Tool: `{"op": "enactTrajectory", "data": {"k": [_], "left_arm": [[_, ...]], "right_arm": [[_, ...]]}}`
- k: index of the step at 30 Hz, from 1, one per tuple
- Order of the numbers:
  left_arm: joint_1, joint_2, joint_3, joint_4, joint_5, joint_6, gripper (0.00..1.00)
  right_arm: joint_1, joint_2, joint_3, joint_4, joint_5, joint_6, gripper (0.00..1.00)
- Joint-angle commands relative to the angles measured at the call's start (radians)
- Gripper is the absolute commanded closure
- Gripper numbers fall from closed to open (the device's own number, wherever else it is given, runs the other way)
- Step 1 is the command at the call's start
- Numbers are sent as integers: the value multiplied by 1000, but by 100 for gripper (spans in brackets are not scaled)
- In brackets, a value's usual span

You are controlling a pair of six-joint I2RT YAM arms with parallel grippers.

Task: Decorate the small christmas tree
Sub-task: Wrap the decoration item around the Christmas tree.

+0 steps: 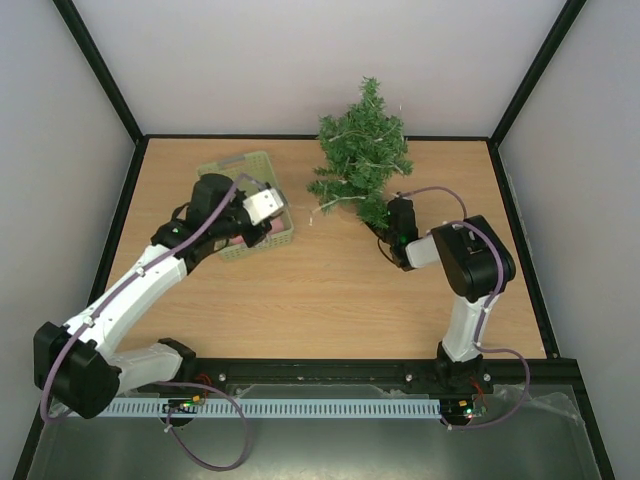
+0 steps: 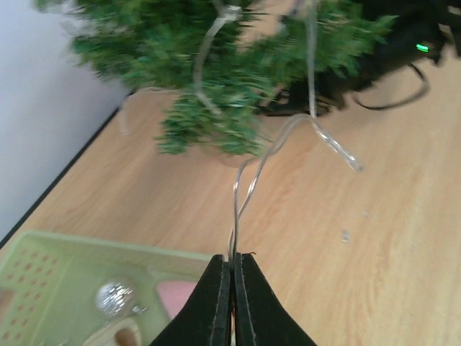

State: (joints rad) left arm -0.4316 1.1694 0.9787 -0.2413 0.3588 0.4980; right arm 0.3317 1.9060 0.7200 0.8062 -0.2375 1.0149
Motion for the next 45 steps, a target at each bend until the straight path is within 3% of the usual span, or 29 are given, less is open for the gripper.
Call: {"op": "enactTrajectory", "data": {"k": [1,6,15,20,26,31,40,45], "left_arm": [[-92,12,-1,-79,22,136,98],[-135,29,11,-108,-21,172,98],[-150,15,24,-84,-243,301,98],[-152,-14,12,-112,-78,399,98],[-184,-26,-13,-94,151,364,98],[-251,-33,-49,-33,156,317,98],[-275,-34,-34,-120,174,357,98],[-296,-37,-60,-18,207,293,98]], "right_arm": [[-39,13,15,-37,16,-90,73],[-67,24,57,-53,0,-155,73],[-123,29,82,-89,17,-217,75],[-124,23,84,-89,12,-227,75],[-124,19,83,-87,9,-223,75],[-125,10,71,-82,9,-207,74],[-135,-39,25,-73,25,-195,73],[-135,-44,16,-66,18,-187,73]]}}
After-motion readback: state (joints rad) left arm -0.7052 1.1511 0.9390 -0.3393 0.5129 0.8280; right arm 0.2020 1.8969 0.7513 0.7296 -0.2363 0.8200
